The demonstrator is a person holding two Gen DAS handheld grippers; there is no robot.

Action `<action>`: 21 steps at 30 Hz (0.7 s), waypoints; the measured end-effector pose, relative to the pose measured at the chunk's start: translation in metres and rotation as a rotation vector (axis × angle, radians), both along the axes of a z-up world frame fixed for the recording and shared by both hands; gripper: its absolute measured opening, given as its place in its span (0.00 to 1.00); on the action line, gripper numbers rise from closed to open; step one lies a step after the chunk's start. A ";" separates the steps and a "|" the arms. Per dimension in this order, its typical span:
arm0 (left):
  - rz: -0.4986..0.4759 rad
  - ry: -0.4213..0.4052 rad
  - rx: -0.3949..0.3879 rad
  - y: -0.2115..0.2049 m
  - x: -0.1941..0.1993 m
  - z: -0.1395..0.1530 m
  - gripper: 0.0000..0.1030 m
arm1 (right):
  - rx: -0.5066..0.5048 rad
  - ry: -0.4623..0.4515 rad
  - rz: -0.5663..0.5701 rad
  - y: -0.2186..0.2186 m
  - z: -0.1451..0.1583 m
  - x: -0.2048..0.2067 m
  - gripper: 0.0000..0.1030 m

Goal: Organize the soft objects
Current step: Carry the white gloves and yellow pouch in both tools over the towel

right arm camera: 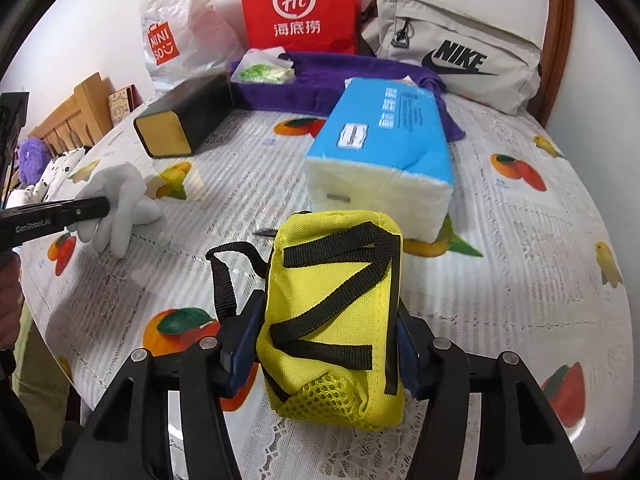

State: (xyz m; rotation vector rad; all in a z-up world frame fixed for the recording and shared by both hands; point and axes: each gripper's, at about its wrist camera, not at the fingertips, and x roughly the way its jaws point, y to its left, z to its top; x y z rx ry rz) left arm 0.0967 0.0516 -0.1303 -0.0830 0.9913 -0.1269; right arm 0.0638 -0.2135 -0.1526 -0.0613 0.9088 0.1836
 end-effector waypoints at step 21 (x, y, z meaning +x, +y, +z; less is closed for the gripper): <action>-0.025 -0.030 -0.044 0.001 0.021 0.046 0.09 | 0.041 -0.006 0.014 0.000 0.037 -0.001 0.55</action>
